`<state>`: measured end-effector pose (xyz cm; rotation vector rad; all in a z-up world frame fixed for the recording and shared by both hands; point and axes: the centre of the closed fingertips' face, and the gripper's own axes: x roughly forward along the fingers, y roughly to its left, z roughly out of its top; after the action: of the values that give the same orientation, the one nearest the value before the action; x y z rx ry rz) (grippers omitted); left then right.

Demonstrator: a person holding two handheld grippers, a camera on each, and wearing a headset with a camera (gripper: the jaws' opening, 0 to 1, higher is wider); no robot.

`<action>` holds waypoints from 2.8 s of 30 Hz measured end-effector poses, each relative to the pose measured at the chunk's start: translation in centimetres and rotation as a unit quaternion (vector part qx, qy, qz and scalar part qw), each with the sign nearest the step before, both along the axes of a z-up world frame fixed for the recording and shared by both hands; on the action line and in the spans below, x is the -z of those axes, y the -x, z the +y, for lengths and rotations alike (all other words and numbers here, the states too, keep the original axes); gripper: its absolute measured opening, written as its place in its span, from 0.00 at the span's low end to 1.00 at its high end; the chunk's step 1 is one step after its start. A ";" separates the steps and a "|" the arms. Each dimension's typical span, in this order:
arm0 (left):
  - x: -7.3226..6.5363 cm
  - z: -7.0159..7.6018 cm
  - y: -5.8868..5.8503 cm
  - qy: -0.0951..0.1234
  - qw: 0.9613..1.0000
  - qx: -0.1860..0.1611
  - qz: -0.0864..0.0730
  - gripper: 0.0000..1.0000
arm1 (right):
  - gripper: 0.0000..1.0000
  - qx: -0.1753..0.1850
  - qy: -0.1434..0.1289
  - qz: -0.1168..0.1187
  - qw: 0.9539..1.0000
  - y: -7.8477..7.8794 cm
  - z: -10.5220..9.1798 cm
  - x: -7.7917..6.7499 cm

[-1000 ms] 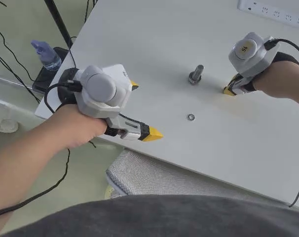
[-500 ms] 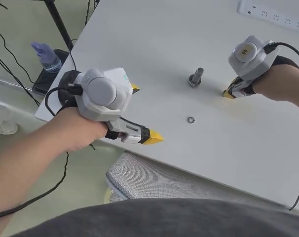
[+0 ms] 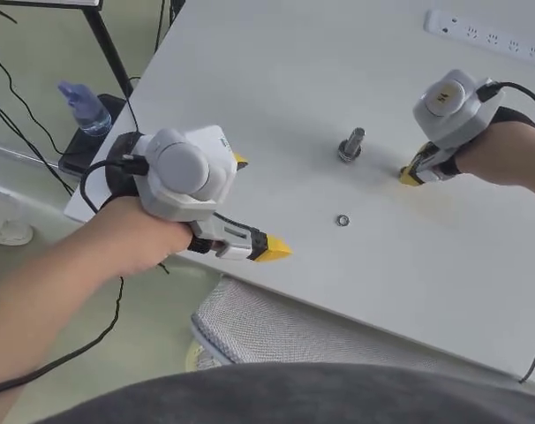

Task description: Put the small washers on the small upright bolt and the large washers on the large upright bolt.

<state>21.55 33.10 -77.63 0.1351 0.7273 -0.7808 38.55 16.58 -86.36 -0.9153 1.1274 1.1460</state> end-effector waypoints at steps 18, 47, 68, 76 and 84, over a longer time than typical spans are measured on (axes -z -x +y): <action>-0.7 0.1 0.1 0.003 1.000 -0.002 -0.008 0.84 | 0.27 0.002 -0.005 -0.007 1.000 -0.1 -0.4 -2.2; -2.0 0.0 0.5 -0.007 1.000 -0.001 -0.020 0.83 | 0.26 -0.021 -0.014 -0.008 1.000 1.8 0.5 -6.2; -2.0 0.0 1.2 -0.005 1.000 -0.003 -0.023 0.83 | 0.27 -0.029 -0.026 0.011 0.999 7.6 2.4 -6.2; -2.2 0.2 1.8 -0.004 1.000 -0.003 -0.024 0.83 | 0.27 -0.042 -0.029 0.022 0.998 10.7 3.7 -6.0; -2.2 0.1 2.4 -0.007 1.000 -0.005 -0.025 0.83 | 0.27 -0.059 -0.037 0.028 0.997 13.2 5.4 -6.2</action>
<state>19.15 33.21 -75.40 0.1630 0.6849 -0.7597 25.39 21.95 -80.11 -0.9058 1.0801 1.3100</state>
